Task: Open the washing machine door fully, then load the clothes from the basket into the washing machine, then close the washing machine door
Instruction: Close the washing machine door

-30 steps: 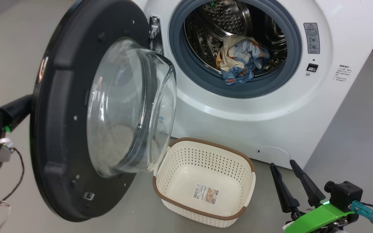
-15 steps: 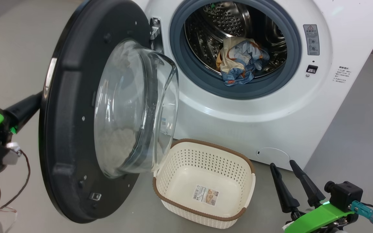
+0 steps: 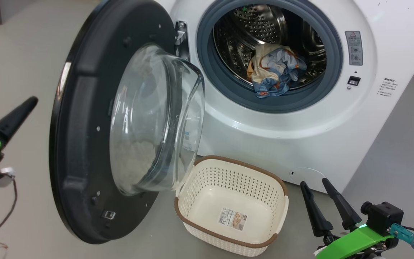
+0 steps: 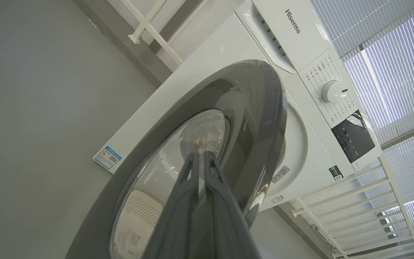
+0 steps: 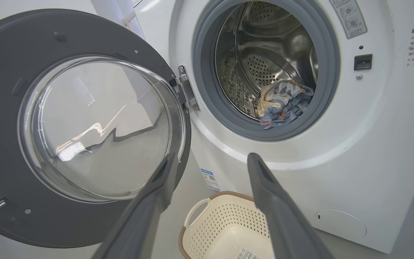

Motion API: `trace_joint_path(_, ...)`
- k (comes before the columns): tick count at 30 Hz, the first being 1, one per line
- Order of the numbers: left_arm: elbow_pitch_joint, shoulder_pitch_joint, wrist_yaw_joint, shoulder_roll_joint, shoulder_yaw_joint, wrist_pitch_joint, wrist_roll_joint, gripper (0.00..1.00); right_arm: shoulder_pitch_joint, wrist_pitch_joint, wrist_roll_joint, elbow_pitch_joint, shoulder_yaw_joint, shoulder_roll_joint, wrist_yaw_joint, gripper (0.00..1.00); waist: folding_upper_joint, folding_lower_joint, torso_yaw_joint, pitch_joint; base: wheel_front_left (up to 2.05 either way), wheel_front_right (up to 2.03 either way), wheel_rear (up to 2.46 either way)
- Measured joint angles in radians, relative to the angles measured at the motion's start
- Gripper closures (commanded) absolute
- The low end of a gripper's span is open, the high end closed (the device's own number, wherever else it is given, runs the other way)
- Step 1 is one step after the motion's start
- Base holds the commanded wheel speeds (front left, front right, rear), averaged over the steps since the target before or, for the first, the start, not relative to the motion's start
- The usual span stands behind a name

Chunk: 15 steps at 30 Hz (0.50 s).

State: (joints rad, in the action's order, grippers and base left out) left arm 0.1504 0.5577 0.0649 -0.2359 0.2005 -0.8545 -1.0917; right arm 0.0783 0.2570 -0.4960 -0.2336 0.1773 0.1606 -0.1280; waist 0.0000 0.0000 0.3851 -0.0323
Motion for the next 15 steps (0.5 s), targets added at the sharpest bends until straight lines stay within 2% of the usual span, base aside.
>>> trace_joint_path(1,-0.004,-0.004,-0.009,-0.004,-0.001,0.01,0.006,0.0,0.0,0.0,0.0,0.0,0.0,0.0,0.0,0.0,0.0,0.0,0.002,-0.002,0.0,0.0,0.0)
trace_joint_path(4,-0.03,-0.025,-0.035,-0.022,-0.001,0.055,0.044,0.0,-0.001,0.0,0.0,0.0,-0.001,-0.001,0.0,0.0,0.0,0.0,0.01,-0.007,0.0,0.0,0.0)
trace_joint_path(6,-0.052,-0.053,-0.088,-0.051,-0.015,0.104,0.113,0.0,-0.002,0.0,0.0,0.0,-0.002,-0.001,0.0,0.0,0.0,0.0,0.016,-0.01,0.0,0.0,0.0)
trace_joint_path(9,-0.076,-0.105,-0.124,-0.075,-0.017,0.17,0.164,0.0,-0.012,0.0,0.0,0.001,-0.003,-0.002,0.0,0.0,0.0,-0.0001,0.023,-0.012,0.0,0.0,0.0)
trace_joint_path(15,-0.128,-0.224,-0.157,-0.087,-0.026,0.337,0.291,0.0,-0.018,0.0,0.0,0.003,-0.006,-0.002,0.0,0.0,0.0,0.0,0.039,-0.011,0.0,0.0,0.0)
